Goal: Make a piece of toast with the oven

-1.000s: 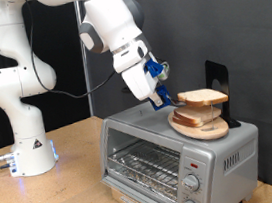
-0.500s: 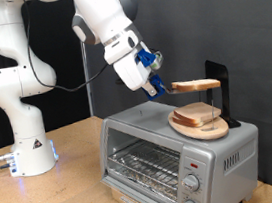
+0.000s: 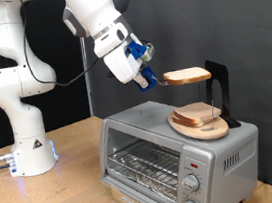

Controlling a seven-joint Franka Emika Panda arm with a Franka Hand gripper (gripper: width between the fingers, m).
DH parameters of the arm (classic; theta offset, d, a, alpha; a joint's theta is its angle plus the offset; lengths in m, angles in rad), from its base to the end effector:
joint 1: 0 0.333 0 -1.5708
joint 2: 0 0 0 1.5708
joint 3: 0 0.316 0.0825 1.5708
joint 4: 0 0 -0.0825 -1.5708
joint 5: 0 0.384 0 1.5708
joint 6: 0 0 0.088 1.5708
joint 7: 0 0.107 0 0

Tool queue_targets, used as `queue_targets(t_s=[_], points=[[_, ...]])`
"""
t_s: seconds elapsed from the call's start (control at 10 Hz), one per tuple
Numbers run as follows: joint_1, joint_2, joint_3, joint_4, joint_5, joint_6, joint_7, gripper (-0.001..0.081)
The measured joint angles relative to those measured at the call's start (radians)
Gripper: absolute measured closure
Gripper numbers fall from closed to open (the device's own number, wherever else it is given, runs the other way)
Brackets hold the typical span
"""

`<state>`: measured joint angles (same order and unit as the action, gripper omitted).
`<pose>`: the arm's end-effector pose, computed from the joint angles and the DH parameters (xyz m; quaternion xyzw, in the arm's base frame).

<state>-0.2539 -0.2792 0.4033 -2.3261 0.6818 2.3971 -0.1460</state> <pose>0.4874 0.0871 0.4761 -0.9609 0.0627 -0.1663 0.2121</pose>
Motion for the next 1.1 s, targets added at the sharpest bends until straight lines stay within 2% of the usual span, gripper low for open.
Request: queue_targets(t_s=[0.2,0.4,0.6,0.8,1.1], points=[[0.000,-0.017,-0.025,-0.023,0.055,-0.013,-0.053,0.0403],[-0.005,-0.065,-0.075,-0.065,0.084,-0.050,-0.073,0.0403],[-0.015,-0.116,-0.132,-0.111,0.085,-0.104,-0.092,0.0403],[-0.024,-0.166,-0.186,-0.161,0.082,-0.133,-0.154,0.0403],[-0.038,-0.227,-0.233,-0.228,0.068,-0.152,-0.214,0.0403]])
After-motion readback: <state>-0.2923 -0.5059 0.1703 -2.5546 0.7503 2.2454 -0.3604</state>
